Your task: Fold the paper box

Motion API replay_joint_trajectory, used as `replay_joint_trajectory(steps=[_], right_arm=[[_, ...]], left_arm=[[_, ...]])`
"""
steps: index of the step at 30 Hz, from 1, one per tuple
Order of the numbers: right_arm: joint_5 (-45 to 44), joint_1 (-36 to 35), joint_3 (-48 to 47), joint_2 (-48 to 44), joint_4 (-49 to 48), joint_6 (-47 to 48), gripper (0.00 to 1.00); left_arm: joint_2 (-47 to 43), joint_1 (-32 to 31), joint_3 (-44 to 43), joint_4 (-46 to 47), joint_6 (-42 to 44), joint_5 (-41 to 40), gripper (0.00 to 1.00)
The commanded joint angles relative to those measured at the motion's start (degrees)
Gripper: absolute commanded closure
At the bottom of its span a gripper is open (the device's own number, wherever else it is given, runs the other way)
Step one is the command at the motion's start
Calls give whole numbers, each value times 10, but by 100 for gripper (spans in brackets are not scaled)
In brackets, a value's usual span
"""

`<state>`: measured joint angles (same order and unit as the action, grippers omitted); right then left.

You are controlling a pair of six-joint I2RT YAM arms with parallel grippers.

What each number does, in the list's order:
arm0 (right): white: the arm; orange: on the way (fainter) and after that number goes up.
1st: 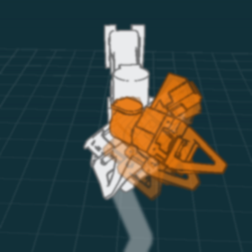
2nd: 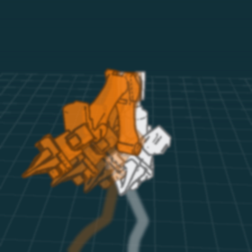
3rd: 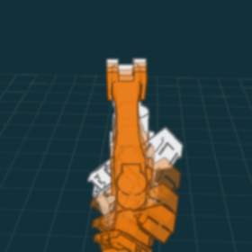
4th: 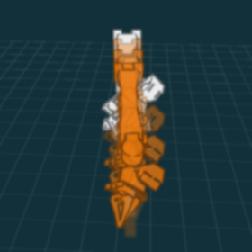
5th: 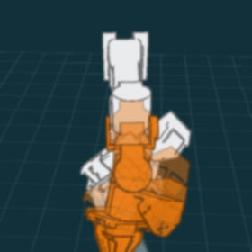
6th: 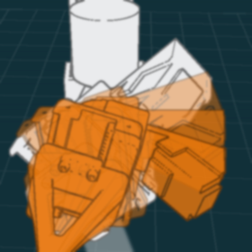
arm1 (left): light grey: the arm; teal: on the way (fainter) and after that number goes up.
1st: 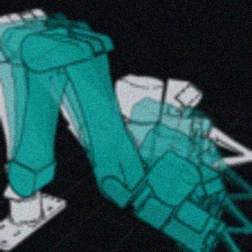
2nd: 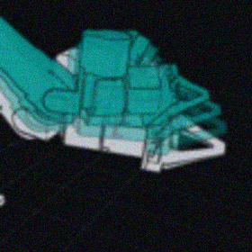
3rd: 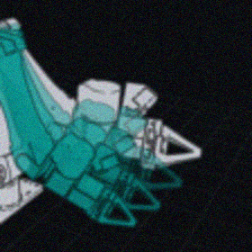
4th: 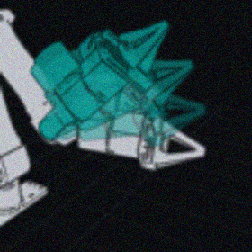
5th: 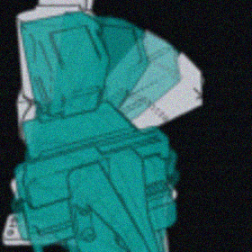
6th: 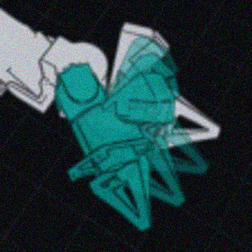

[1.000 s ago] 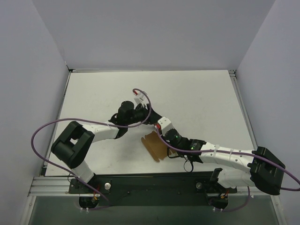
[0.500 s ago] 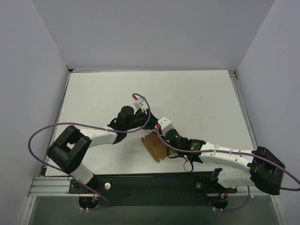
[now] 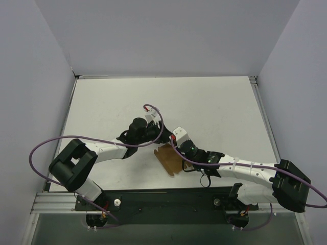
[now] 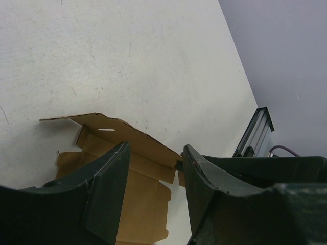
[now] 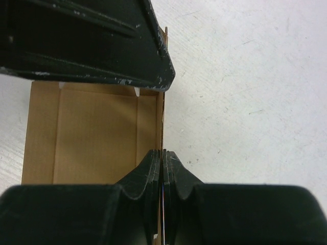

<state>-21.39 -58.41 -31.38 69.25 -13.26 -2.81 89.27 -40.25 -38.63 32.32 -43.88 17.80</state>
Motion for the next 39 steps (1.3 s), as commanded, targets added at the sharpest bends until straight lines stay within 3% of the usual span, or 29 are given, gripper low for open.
replay_joint_trajectory(steps=[1,9,16,39], right_arm=[[6,2,12,4,22,-7,100],[4,0,11,11,21,-4,100],[3,1,12,10,21,-4,100],[1,-1,10,23,17,-4,100]], left_arm=[[-15,11,-41,11,17,-25,44],[5,15,-72,10,24,-58,44],[40,13,-88,-8,25,-21,45],[2,-23,-3,19,-9,6,46]])
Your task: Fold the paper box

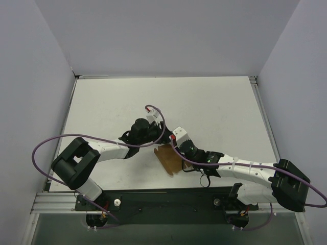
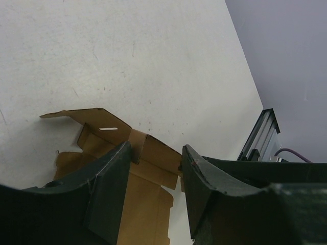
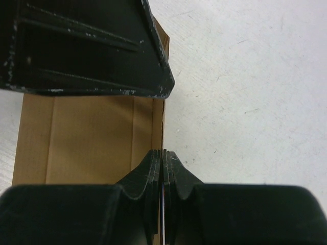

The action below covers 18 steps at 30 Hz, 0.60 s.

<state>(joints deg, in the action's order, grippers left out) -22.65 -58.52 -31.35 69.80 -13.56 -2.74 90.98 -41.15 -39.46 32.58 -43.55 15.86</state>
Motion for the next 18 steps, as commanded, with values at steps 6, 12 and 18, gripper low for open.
replay_joint_trajectory(steps=[6,12,18], right_arm=[[14,-3,9,20,19,0,100],[6,-12,10,26,16,9,100],[-2,-25,10,35,13,17,100]], left_arm=[[3,-15,0,47,-33,28,46],[15,-15,-23,27,-41,13,47],[32,-14,-40,-14,-39,-6,50]])
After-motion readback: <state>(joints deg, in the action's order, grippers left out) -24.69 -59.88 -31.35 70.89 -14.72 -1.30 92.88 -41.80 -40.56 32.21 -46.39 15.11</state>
